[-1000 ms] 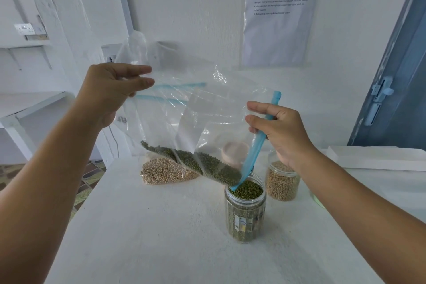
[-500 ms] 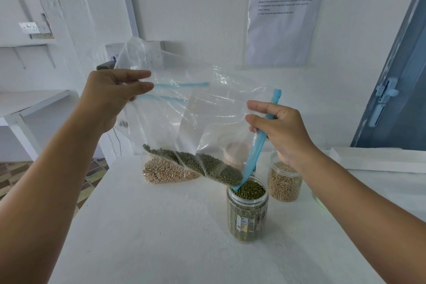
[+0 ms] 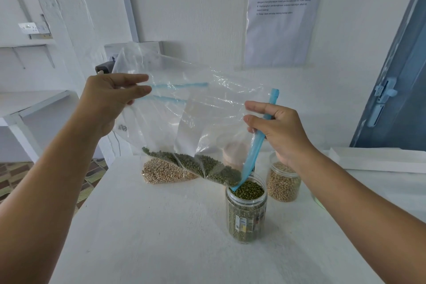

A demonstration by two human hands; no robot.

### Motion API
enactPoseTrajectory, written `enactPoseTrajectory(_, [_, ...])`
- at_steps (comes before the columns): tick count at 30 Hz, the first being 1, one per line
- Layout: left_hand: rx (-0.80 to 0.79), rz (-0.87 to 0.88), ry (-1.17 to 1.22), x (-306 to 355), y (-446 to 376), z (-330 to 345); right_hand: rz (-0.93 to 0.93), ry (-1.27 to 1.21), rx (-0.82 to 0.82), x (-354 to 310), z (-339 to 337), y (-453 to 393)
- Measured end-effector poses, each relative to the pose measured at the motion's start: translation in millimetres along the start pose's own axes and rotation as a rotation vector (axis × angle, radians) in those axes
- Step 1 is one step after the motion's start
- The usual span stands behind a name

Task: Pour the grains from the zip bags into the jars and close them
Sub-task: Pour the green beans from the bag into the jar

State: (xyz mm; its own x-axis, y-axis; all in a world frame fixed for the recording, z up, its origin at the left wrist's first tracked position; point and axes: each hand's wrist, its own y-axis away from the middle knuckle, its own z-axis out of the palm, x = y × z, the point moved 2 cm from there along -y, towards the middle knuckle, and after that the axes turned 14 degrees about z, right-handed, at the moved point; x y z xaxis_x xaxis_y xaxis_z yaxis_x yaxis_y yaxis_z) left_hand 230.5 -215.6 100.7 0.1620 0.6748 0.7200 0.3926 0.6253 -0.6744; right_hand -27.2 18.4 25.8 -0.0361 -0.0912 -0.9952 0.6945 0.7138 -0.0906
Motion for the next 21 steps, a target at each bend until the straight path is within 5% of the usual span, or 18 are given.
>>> enactPoseTrajectory(21, [0.053, -0.156, 0.044, -33, 38, -7, -0.034, 0.075, -0.035, -4, 11, 0])
